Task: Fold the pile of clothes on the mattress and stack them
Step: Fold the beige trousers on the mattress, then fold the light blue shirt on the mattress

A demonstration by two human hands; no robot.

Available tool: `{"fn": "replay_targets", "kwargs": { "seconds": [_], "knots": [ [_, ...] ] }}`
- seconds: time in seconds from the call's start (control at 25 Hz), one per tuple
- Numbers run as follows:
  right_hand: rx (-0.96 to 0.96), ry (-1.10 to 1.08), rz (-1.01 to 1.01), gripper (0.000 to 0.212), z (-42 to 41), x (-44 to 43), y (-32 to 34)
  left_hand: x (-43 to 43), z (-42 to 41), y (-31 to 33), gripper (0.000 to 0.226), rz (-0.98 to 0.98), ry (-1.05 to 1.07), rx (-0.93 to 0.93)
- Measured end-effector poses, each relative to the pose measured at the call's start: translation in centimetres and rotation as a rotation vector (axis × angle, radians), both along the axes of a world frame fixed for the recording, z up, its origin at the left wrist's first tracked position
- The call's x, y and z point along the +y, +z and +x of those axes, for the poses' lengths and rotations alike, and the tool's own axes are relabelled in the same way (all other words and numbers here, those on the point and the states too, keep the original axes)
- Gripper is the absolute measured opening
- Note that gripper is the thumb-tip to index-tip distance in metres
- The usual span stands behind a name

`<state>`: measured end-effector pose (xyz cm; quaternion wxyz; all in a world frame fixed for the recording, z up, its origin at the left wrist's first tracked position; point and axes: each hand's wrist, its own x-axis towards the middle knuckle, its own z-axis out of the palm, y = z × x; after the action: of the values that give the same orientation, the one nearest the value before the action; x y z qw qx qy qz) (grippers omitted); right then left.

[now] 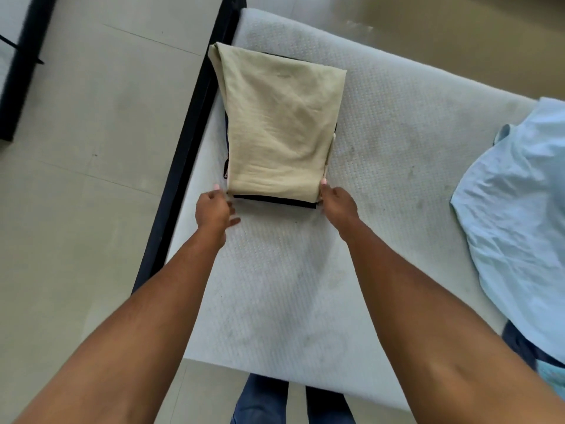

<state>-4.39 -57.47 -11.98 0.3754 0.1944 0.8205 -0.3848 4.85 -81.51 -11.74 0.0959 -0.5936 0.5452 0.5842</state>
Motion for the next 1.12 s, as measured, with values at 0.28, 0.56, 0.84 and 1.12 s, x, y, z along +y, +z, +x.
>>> {"fn": "replay_targets", "kwargs": {
  "seconds": [0.28, 0.56, 0.84, 1.12],
  "knots": [
    [0.013, 0.14, 0.075, 0.049, 9.1, 4.7, 6.8, 6.0, 5.2, 7.2, 0.028, -0.149, -0.705, -0.08],
    [0.149, 0.212, 0.122, 0.052, 16.4, 10.7, 16.4, 14.7, 8.1, 17.0, 0.034, -0.369, -1.23, 0.035],
    [0.251, 0.155, 0.163, 0.054, 25.1, 23.4, 25.2, 28.5, 15.1, 25.0, 0.038, -0.549, -1.493, 0.228],
    [0.266, 0.03, 0.223, 0.062, 36.6, 42.7, 31.2, 48.7, 23.3, 30.2, 0.042, -0.553, -1.72, 0.39]
  ]
}}
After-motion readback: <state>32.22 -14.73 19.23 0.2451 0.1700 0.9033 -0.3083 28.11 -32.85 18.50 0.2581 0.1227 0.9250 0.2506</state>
